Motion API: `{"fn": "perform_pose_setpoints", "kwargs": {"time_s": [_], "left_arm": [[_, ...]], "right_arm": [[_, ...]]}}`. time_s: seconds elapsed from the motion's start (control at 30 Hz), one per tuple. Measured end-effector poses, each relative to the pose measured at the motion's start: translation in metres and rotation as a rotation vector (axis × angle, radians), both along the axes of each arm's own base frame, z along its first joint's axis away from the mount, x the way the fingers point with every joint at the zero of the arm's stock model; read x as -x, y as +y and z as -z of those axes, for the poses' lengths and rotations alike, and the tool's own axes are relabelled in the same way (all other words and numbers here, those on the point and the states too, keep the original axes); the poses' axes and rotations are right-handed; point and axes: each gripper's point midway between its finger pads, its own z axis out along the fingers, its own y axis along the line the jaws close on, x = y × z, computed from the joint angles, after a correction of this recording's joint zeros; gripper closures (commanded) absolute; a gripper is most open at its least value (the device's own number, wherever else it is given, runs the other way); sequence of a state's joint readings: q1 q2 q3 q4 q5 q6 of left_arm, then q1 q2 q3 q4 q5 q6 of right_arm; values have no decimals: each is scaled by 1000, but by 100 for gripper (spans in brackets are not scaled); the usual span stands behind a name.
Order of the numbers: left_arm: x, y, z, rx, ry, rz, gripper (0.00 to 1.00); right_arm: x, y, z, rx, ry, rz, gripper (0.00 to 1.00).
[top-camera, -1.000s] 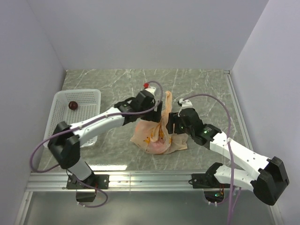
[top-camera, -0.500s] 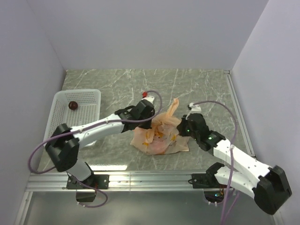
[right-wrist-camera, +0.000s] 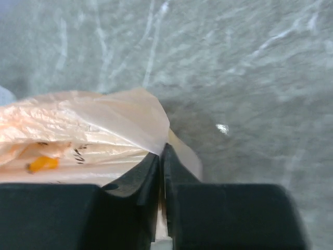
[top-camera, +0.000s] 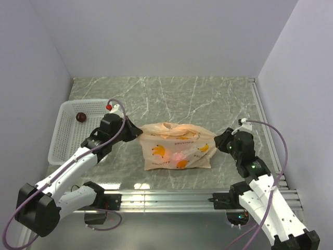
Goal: Untie the knot of the plastic bag and take out the fruit
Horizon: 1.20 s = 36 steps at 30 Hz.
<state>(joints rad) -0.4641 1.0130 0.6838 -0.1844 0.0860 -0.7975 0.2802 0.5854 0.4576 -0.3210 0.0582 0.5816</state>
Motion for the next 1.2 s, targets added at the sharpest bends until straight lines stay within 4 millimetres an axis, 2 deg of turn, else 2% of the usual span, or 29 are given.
{"fn": "perform_pose_setpoints", "kwargs": {"time_s": [0.07, 0.1, 0.2, 0.27, 0.37, 0.4, 0.43, 0.5, 0.57, 0.63, 0.7, 0.73, 0.77, 0.83, 0.87, 0.93, 1.03, 1.13, 1.2], "left_arm": [[1, -1, 2, -2, 4, 17, 99], [2, -2, 3, -7, 5, 28, 99], [6, -7, 6, -30, -1, 66, 99], [10, -13, 6, -39, -8, 98, 99], [18, -22, 7, -54, -20, 151, 99], [19, -24, 7, -58, -22, 163, 99], [21, -26, 7, -64, -24, 174, 99], [22, -28, 6, -71, -27, 186, 99], [22, -28, 4, -81, -32, 195, 99], [22, -28, 3, -87, -37, 197, 99], [24, -25, 3, -96, -38, 194, 99], [25, -23, 3, -103, -39, 190, 99], [26, -21, 3, -109, -40, 187, 99], [26, -17, 2, -124, -44, 172, 100], [27, -15, 1, -129, -45, 165, 100], [26, -9, 2, -149, -46, 135, 99], [21, 5, 5, -178, -37, 61, 99], [8, 21, -1, -182, -33, -17, 100], [-4, 26, -11, -175, -43, -51, 100]], "right_arm": [[5, -3, -2, 42, -1, -24, 50], [7, -3, -6, 64, -4, -44, 38], [12, 8, -36, 97, -52, -121, 24], [12, 23, -63, 110, -105, -200, 22], [13, 58, -103, 132, -181, -359, 21], [11, 71, -110, 151, -192, -406, 21], [10, 84, -113, 176, -193, -450, 21], [4, 103, -104, 230, -169, -515, 21], [-5, 112, -84, 294, -120, -543, 21], [-15, 113, -51, 369, -28, -548, 21], [-20, 112, -26, 424, 39, -550, 24], [-22, 110, -14, 448, 70, -552, 28], [-22, 109, -5, 468, 94, -555, 48], [-24, 104, 8, 504, 127, -543, 73], [-25, 101, 11, 518, 136, -527, 91], [-28, 91, 10, 523, 143, -474, 100], [-39, 63, -8, 482, 119, -331, 100], [-47, 22, -48, 397, 32, -148, 100], [-43, 2, -81, 335, -59, -55, 100]]}}
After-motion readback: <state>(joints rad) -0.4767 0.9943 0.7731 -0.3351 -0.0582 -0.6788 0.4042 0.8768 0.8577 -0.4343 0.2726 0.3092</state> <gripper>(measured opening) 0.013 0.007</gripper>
